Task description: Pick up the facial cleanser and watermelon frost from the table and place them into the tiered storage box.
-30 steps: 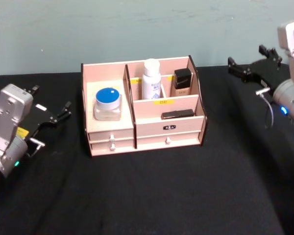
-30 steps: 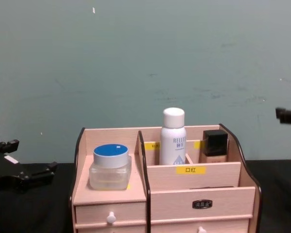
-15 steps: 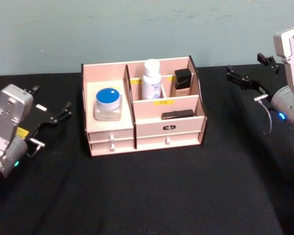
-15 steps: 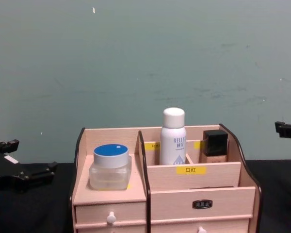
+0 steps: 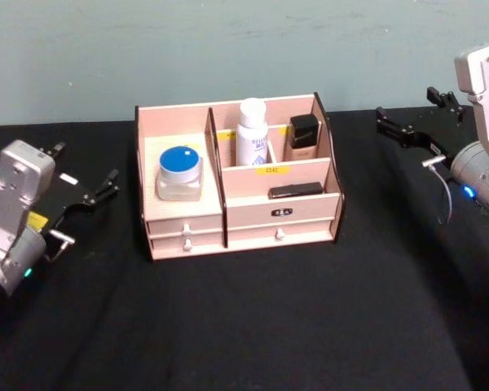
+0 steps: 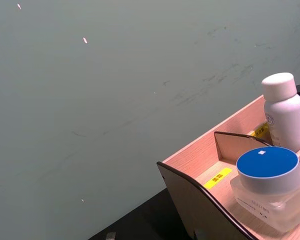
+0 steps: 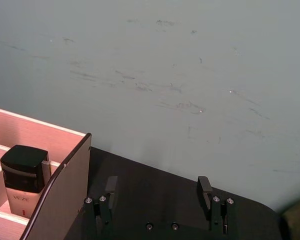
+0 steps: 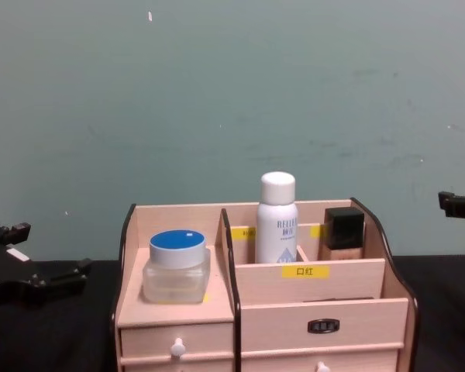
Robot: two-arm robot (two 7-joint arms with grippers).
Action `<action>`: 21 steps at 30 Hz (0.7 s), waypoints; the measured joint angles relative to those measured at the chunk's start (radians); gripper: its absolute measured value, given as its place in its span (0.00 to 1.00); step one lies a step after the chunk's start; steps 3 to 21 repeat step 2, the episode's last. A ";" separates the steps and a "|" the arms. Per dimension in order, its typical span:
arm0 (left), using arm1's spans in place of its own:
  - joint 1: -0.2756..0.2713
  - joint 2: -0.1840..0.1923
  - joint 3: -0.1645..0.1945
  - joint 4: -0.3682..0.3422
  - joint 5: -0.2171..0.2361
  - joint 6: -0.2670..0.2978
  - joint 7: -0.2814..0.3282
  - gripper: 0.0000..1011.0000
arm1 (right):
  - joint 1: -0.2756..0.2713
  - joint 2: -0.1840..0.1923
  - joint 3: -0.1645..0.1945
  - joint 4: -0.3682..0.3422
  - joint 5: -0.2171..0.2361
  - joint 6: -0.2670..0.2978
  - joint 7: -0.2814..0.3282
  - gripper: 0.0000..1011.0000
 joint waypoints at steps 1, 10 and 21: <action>0.000 0.000 0.000 0.000 0.000 0.000 0.000 1.00 | 0.000 0.000 0.000 0.000 0.000 0.000 0.000 0.99; 0.000 0.000 0.000 0.000 0.000 0.000 0.000 1.00 | 0.000 0.000 0.000 0.000 0.000 0.000 0.000 0.99; 0.000 0.000 0.000 0.000 0.000 0.000 0.000 1.00 | 0.000 0.000 0.000 0.000 0.000 0.000 0.000 0.99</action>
